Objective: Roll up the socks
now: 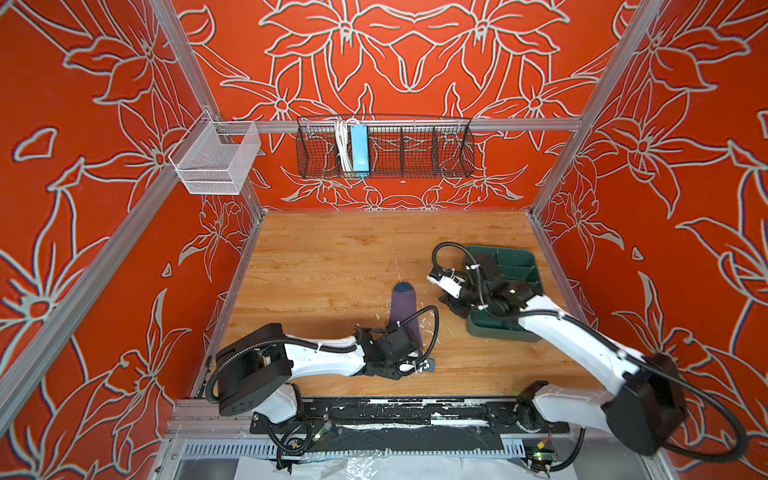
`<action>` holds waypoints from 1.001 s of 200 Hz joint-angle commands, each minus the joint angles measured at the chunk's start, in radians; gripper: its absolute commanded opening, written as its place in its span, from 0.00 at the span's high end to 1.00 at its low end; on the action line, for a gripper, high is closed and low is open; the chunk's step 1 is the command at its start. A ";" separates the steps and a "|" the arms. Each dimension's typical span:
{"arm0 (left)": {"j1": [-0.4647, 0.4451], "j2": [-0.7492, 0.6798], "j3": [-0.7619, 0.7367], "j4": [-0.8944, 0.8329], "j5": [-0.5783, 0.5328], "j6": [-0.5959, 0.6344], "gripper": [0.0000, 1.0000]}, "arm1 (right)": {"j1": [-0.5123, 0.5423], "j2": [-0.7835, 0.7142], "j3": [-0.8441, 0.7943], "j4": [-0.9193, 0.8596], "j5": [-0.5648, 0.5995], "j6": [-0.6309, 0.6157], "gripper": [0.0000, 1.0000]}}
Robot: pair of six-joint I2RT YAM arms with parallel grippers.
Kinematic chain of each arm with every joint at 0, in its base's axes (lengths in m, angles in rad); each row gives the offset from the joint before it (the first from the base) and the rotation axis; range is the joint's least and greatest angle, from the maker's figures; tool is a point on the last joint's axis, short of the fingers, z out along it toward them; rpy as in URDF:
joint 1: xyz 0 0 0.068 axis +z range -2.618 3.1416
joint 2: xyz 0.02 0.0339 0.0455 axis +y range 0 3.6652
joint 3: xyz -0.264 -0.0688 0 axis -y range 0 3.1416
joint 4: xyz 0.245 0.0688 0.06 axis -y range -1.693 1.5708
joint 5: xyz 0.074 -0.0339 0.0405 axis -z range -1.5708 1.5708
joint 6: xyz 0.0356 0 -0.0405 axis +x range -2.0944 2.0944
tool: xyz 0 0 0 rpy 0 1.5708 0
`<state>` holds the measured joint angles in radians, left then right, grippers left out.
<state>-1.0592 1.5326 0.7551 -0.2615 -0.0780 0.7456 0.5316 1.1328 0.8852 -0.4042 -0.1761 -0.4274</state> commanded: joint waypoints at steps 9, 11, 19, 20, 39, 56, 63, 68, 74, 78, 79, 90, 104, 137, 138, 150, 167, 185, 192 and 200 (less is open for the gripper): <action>0.126 0.064 0.117 -0.352 0.306 0.024 1.00 | 0.005 -0.294 -0.116 0.185 0.008 0.003 0.65; 0.134 0.070 0.127 -0.369 0.319 0.023 1.00 | 0.005 -0.315 -0.122 0.188 -0.011 -0.015 0.65; 0.162 0.091 0.168 -0.424 0.381 0.033 1.00 | 0.013 -0.398 -0.159 0.189 -0.085 -0.083 0.62; 0.165 0.095 0.173 -0.427 0.385 0.032 1.00 | 0.015 -0.407 -0.164 0.189 -0.091 -0.091 0.61; 0.210 0.170 0.266 -0.542 0.471 0.028 1.00 | 0.089 -0.516 -0.201 0.099 -0.097 -0.255 0.60; 0.237 0.252 0.338 -0.619 0.511 0.021 1.00 | 0.217 -0.539 -0.200 -0.009 0.037 -0.401 0.57; 0.248 0.281 0.362 -0.643 0.526 0.018 1.00 | 0.286 -0.539 -0.201 -0.034 0.105 -0.445 0.55; 0.254 0.302 0.381 -0.665 0.536 0.019 1.00 | 0.329 -0.536 -0.203 -0.041 0.160 -0.469 0.54; 0.262 0.325 0.403 -0.689 0.548 0.022 1.00 | 0.377 -0.531 -0.205 -0.051 0.207 -0.492 0.53; 0.266 0.339 0.415 -0.697 0.550 0.019 1.00 | 0.409 -0.525 -0.206 -0.057 0.236 -0.506 0.52; 0.267 0.342 0.417 -0.698 0.550 0.018 1.00 | 0.416 -0.523 -0.206 -0.059 0.243 -0.508 0.52; 0.280 0.368 0.442 -0.713 0.558 0.008 1.00 | 0.505 -0.500 -0.214 -0.072 0.318 -0.533 0.50; 0.294 0.383 0.455 -0.723 0.564 -0.003 1.00 | 0.633 -0.447 -0.230 -0.086 0.412 -0.549 0.49; 0.300 0.379 0.449 -0.723 0.570 -0.005 1.00 | 0.878 -0.225 -0.289 0.029 0.591 -0.437 0.47; 0.301 0.380 0.449 -0.722 0.570 -0.005 1.00 | 0.882 -0.215 -0.291 0.039 0.597 -0.432 0.47; 0.303 0.381 0.452 -0.721 0.569 -0.008 1.00 | 0.905 -0.122 -0.316 0.148 0.637 -0.369 0.46; 0.304 0.387 0.457 -0.726 0.569 -0.008 1.00 | 0.906 0.007 -0.338 0.308 0.693 -0.319 0.46; 0.308 0.392 0.460 -0.728 0.569 -0.006 1.00 | 0.900 0.136 -0.359 0.466 0.775 -0.312 0.44; 0.308 0.394 0.461 -0.729 0.568 -0.008 1.00 | 0.892 0.184 -0.361 0.500 0.791 -0.311 0.43; 0.308 0.397 0.461 -0.728 0.567 -0.009 1.00 | 0.885 0.229 -0.356 0.510 0.788 -0.303 0.43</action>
<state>-0.7582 1.9026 1.2098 -0.9443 0.4774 0.7322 1.4296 1.2621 0.5373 -0.1055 0.4900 -0.7818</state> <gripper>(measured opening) 0.074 0.567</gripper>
